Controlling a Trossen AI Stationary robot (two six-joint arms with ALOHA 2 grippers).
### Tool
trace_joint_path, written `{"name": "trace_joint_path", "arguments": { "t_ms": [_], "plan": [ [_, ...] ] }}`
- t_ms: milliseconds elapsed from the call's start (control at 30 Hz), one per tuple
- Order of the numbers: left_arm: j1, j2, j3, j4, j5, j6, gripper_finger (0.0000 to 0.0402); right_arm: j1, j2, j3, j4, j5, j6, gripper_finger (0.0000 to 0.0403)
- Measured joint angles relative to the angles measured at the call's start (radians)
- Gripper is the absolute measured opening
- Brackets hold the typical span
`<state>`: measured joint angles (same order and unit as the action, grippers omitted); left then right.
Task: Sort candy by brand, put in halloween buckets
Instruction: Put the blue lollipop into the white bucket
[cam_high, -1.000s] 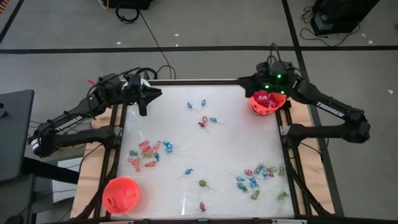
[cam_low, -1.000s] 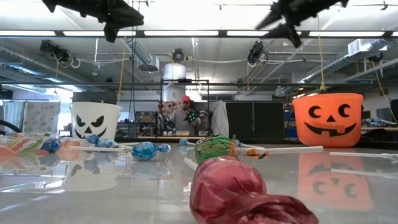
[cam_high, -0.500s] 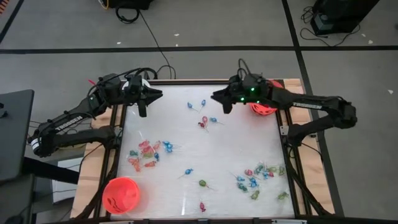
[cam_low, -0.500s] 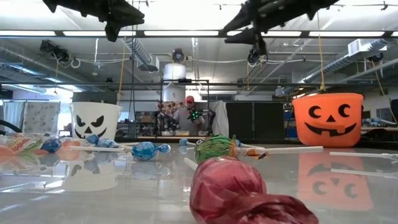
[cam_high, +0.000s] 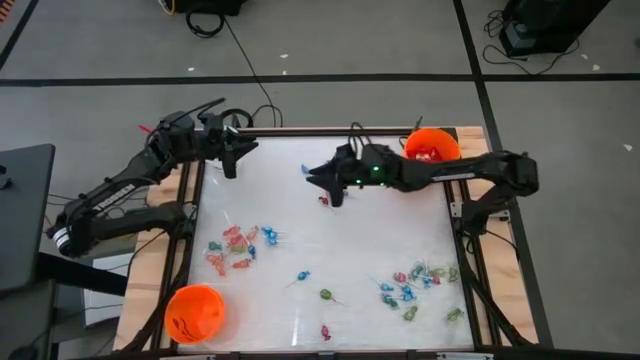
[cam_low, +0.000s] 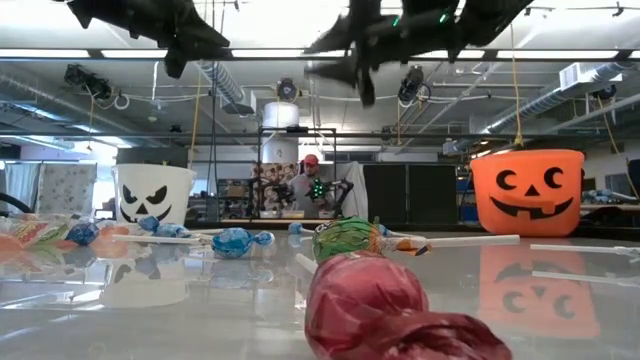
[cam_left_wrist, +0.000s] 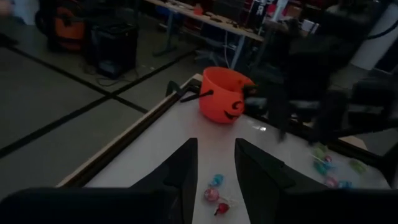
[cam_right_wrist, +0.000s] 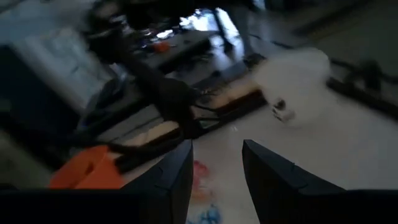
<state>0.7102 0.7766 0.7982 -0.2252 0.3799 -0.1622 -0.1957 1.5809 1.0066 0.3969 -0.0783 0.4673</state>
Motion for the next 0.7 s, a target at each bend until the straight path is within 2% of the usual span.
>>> {"name": "trace_joint_path", "arguments": {
  "t_ms": [167,333,533,700],
  "plan": [
    [0.06,0.001,0.0,-0.068,0.085,0.025,0.0112,-0.027,0.12,0.075,-0.091,0.041,0.117,0.0149],
    [0.088,0.001,0.0,-0.117,0.058,0.061,0.0112,-0.058,0.218,0.227,-0.399,0.074,0.129,0.0149],
    [0.088,0.002,0.0,-0.147,-0.028,0.083,0.0111,-0.12,0.314,0.376,-0.825,0.077,0.046,0.0149],
    [0.072,0.003,0.0,-0.239,-0.028,0.08,0.0111,-0.148,0.332,0.389,-1.034,0.037,-0.088,0.0149]
  ]
}}
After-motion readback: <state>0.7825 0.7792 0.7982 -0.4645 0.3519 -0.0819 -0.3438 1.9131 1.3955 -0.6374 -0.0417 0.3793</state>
